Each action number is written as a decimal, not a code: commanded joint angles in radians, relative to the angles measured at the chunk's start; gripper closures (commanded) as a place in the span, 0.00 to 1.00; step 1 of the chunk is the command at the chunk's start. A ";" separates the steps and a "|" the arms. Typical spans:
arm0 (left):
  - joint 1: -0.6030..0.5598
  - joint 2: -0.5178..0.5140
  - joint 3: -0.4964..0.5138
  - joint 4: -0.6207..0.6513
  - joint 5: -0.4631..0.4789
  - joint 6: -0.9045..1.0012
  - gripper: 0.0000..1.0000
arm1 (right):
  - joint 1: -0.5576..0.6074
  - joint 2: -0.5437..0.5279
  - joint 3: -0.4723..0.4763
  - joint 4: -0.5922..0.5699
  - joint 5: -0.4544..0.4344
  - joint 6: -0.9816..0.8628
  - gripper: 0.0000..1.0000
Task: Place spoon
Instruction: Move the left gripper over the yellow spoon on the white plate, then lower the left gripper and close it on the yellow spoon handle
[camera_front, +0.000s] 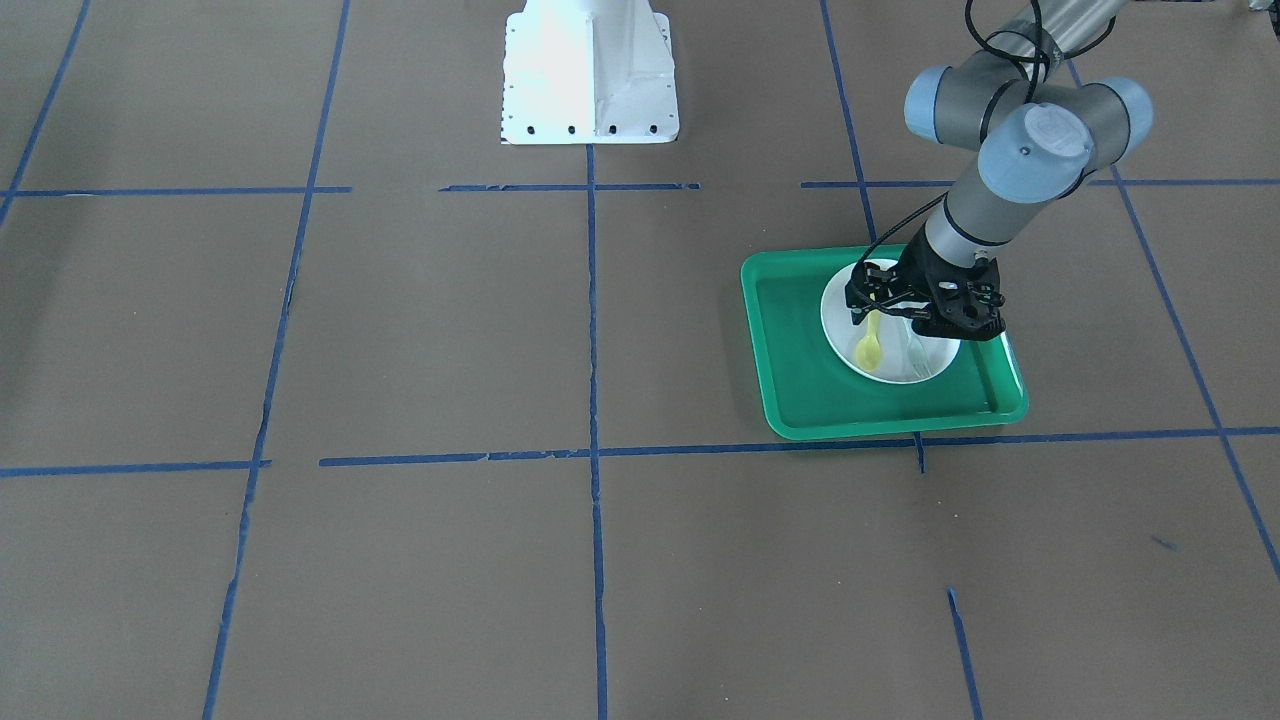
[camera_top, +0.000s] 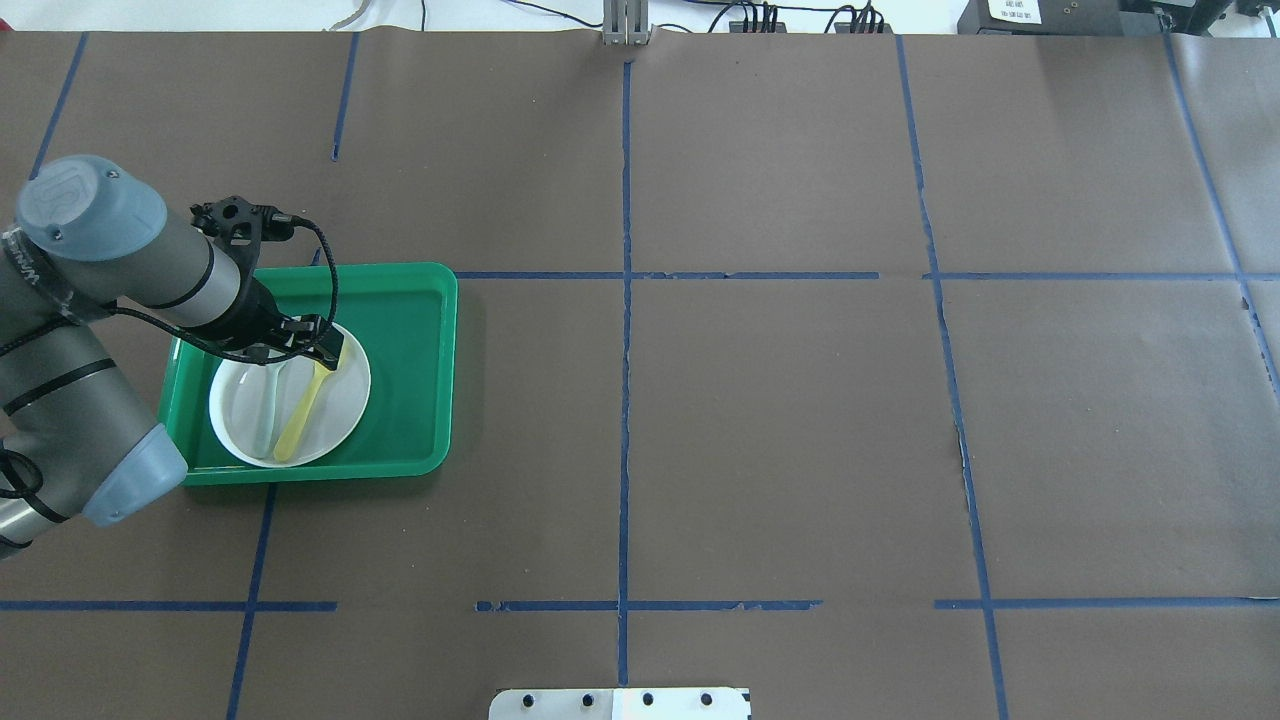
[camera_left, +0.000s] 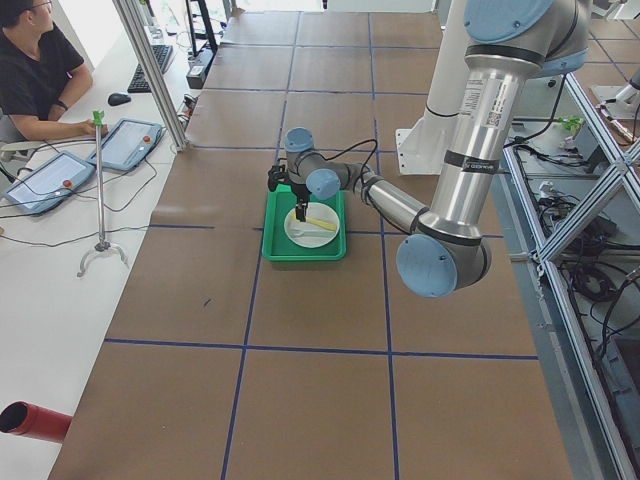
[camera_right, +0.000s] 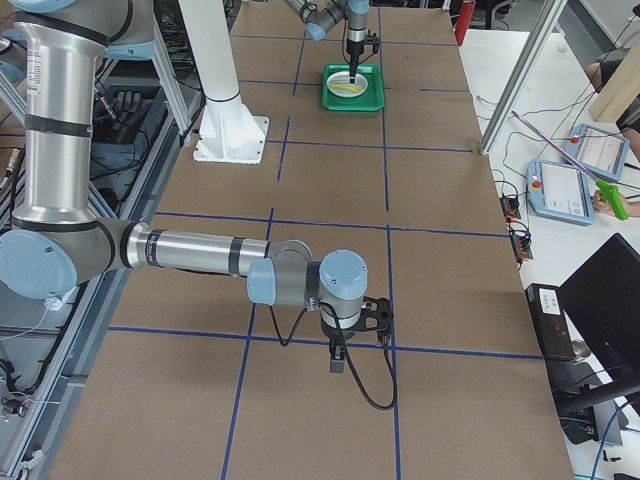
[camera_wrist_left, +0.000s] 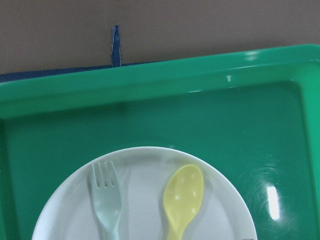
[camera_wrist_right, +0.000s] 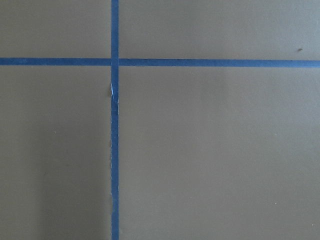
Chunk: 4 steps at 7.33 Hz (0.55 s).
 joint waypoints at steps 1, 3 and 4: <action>0.030 -0.004 0.032 -0.014 0.008 -0.007 0.18 | 0.000 0.000 0.000 0.000 0.000 0.000 0.00; 0.036 -0.004 0.069 -0.073 0.007 -0.010 0.22 | 0.000 0.000 0.000 0.000 0.000 0.000 0.00; 0.035 -0.004 0.066 -0.075 0.005 -0.011 0.25 | 0.000 0.000 0.000 0.000 0.000 0.000 0.00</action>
